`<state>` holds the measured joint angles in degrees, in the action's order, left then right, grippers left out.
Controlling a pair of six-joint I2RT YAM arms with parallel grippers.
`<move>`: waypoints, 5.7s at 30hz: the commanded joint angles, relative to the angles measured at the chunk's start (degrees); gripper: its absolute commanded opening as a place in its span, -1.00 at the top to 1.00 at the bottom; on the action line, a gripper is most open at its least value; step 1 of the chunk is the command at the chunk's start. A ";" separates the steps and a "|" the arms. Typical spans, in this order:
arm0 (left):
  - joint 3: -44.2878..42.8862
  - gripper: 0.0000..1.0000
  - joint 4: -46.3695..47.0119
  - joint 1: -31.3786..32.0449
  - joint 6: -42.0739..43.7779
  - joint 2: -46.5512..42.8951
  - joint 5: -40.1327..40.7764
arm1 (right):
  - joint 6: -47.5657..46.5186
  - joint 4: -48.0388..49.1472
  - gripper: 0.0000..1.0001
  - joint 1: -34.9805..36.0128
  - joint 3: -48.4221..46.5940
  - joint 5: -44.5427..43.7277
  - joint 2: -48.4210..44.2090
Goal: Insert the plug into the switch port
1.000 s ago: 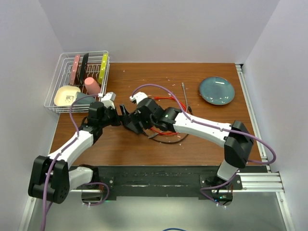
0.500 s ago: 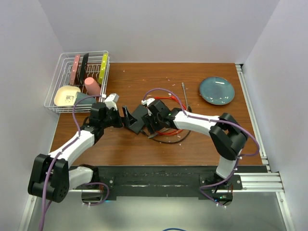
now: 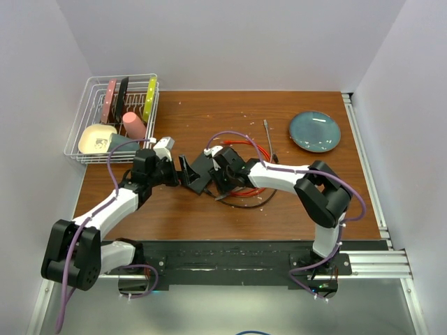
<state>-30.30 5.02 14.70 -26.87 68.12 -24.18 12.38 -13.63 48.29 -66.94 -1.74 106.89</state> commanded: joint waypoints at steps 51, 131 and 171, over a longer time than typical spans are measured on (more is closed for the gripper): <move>-3.09 -0.78 0.87 1.74 -2.04 -6.86 -3.59 | -8.25 11.25 1.00 0.40 10.87 -3.35 -20.33; -5.99 -0.16 18.54 -3.98 0.42 27.86 -6.66 | -1.31 4.13 1.00 15.87 1.37 -22.52 0.95; -6.96 -0.10 19.24 -3.98 1.64 30.41 -11.23 | -4.47 6.60 1.00 16.31 -2.06 -27.09 4.20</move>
<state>-36.51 24.84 10.46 -26.83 97.41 -30.63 9.43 -11.03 64.51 -66.85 -26.48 109.71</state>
